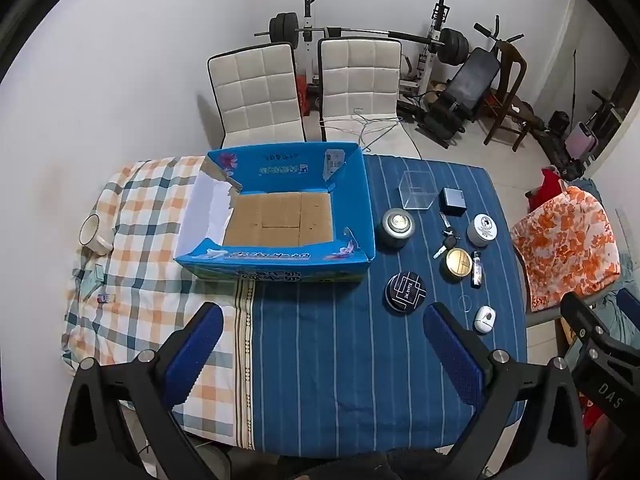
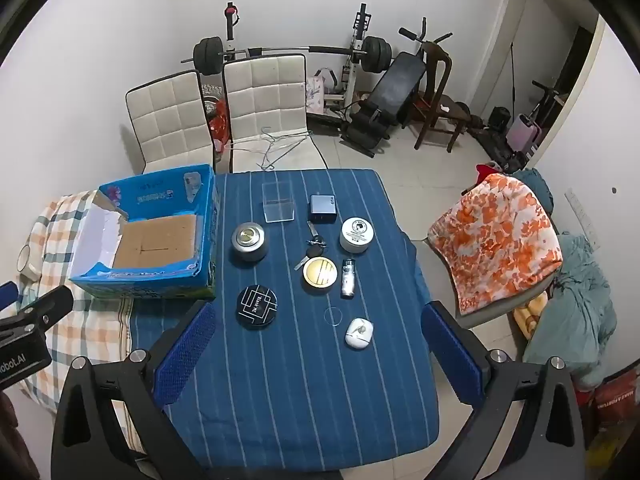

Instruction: Organize rigid objects

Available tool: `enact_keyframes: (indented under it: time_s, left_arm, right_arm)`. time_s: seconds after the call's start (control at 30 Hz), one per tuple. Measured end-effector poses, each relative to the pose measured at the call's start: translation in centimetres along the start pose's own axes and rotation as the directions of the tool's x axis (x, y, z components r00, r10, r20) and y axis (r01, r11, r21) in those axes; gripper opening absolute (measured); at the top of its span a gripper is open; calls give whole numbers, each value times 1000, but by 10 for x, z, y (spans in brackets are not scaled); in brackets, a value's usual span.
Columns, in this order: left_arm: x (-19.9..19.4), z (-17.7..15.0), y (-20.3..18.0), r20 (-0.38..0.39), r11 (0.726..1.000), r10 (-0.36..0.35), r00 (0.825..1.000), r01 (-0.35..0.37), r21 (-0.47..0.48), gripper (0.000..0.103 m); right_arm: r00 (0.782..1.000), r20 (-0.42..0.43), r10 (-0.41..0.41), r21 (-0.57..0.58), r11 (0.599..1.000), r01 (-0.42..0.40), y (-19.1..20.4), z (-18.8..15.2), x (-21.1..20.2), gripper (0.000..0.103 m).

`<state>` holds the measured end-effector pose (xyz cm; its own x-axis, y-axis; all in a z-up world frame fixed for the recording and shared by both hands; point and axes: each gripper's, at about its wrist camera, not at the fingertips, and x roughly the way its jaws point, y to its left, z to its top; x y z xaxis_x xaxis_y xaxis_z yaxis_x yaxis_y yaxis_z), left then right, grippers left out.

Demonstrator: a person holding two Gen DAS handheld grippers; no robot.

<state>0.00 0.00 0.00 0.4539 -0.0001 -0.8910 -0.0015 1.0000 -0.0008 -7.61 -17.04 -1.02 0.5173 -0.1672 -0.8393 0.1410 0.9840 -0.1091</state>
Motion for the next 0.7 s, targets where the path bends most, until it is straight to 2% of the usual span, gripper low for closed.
enact_keyframes:
  time_s: [0.23,0.5,0.7]
  left_arm:
    - [2,1,2,-10,1000,-7,1000,7,-5,103]
    - [3,-3,6,-20,1000,-1,1000,1,-5,103]
    - [11,-10,5,-50,1000,-2,999,1,-13,103]
  right_arm:
    - [1000,-13,-20,-14,1000,20,3,0,0,103]
    - [999,18,-29,-33,999,30,3,-3,-8,103]
    - [999,-2,-32,-36,999,31,4,-4,-2,103]
